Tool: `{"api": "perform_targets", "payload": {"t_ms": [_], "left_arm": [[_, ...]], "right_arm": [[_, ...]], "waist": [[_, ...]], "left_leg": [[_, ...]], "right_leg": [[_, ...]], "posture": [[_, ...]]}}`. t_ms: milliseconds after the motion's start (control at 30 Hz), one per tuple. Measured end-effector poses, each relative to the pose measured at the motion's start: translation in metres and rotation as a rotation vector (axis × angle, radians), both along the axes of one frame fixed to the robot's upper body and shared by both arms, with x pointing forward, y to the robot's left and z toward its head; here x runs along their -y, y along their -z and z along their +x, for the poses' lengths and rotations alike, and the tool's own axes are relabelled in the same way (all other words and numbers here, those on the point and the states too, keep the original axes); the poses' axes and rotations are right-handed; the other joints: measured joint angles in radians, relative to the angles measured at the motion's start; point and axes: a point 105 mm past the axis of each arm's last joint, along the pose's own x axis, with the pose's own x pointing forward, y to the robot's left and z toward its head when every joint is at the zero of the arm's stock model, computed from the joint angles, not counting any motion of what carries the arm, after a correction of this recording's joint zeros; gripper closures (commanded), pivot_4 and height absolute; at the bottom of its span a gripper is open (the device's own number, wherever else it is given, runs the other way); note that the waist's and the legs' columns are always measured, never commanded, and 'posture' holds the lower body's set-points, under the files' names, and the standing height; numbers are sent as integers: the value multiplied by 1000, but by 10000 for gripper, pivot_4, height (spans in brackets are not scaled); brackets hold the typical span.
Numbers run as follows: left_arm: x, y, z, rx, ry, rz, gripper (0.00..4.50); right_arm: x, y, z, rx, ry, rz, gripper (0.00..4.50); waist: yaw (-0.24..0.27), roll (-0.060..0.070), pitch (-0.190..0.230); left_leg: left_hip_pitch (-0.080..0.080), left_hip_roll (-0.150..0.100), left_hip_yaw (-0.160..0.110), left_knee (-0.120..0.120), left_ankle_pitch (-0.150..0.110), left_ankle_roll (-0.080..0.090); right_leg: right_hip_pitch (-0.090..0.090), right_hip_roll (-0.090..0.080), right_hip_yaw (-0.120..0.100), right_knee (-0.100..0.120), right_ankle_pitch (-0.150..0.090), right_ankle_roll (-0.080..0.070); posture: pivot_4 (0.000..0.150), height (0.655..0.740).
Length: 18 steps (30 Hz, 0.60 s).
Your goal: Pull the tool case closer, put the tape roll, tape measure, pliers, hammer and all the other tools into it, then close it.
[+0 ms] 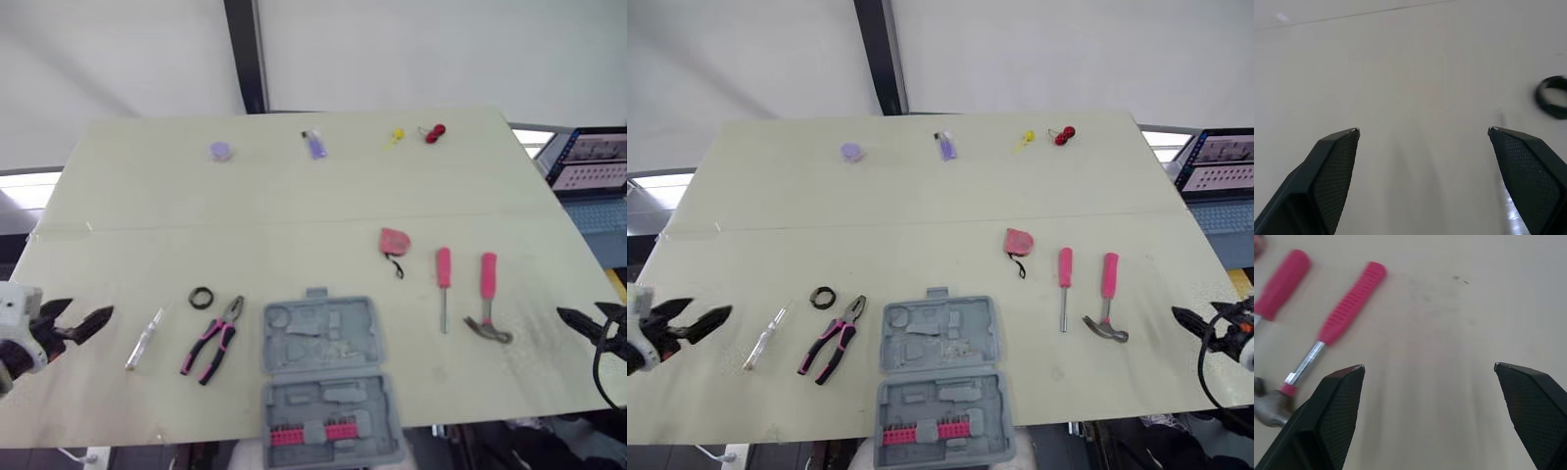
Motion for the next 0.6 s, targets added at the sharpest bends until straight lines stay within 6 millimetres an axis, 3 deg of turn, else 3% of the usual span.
{"api": "perform_targets", "payload": {"t_ms": [67, 167, 267, 333, 433, 600], "left_arm": [[27, -6, 12, 17, 136, -17, 0], [64, -17, 26, 29, 368, 35, 0], [89, -21, 35, 50, 544, 125, 0], [95, -15, 38, 42, 611, 164, 0], [94, -6, 39, 16, 668, 193, 0], [83, 0, 41, 0, 727, 352, 0]], "right_arm": [[-36, -15, 9, 25, -137, 14, 202], [-114, -44, 21, 69, -429, 2, 202], [-190, -69, 18, 127, -701, 12, 202], [-222, -76, 12, 148, -811, 24, 202], [-256, -82, 2, 168, -928, 25, 202], [-279, -81, -10, 171, -1009, -3, 202]], "waist": [[0, 0, 0], [-1, 1, 0], [0, 1, -1], [-1, 1, 0], [3, 0, 0], [3, -2, -1]], "left_leg": [[0, 0, 0, 0, 0, 0], [0, 0, -1, 0, 0, 0], [0, 0, -1, 0, 0, 0], [0, 0, -1, 0, 0, 0], [-2, 0, -1, 1, 0, 0], [-2, 0, -2, 1, 0, 0]], "right_leg": [[0, 0, 0, 1, 0, 0], [-1, 0, 0, 1, 0, 0], [-1, 0, -1, 1, 0, 0], [-1, 0, -2, 1, 0, 0], [-2, 0, -3, 1, 0, 0], [-1, 0, -2, 1, 0, 0]], "posture": [[1500, 7400], [1500, 7400], [1500, 7400], [1500, 7400], [1500, 7400], [1500, 7400]]}}
